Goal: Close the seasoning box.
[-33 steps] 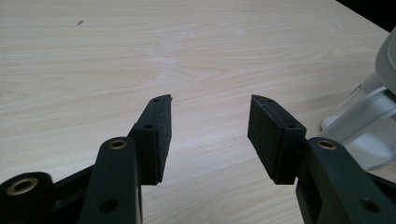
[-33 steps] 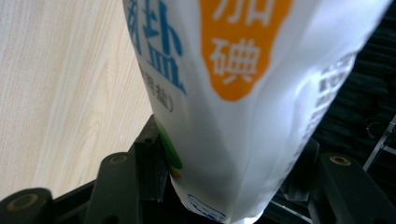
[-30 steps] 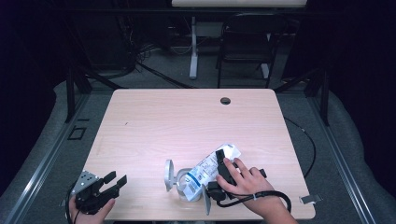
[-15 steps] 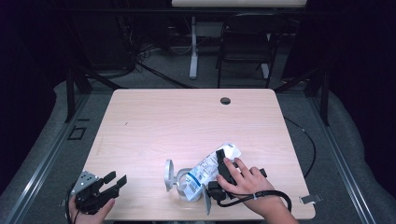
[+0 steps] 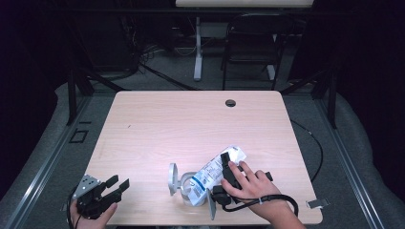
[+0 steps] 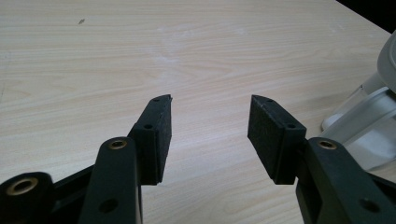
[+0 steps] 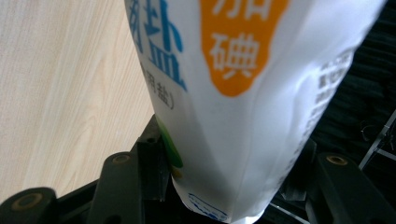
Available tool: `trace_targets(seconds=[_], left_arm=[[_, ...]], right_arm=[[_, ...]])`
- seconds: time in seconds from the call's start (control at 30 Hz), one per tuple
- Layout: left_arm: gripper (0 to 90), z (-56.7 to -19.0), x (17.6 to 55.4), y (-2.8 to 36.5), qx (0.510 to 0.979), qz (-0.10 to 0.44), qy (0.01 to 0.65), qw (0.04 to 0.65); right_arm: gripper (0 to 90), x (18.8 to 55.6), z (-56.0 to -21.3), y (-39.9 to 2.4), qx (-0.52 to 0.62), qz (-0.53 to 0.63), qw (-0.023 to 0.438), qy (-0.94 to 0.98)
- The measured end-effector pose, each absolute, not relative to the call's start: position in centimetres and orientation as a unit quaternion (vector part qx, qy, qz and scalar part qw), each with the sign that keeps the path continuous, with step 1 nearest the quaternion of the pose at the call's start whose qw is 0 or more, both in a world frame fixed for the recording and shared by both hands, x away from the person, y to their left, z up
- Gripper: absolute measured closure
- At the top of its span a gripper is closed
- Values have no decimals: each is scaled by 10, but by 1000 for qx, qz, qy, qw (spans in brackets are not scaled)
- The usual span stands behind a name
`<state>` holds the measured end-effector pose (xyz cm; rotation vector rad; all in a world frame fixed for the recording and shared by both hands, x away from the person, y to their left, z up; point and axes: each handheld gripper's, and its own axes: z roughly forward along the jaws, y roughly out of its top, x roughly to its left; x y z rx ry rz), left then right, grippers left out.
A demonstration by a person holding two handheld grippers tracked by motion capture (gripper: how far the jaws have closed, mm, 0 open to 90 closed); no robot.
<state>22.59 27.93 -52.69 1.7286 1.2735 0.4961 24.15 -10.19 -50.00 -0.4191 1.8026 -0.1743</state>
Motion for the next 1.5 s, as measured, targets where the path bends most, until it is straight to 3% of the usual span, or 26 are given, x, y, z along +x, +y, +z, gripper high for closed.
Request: trace_targets(seconds=[1.5], left_arm=[[500, -526, 226, 279, 699, 203, 514, 454]], right_arm=[[515, 240, -499, -102, -190, -82, 601, 772]])
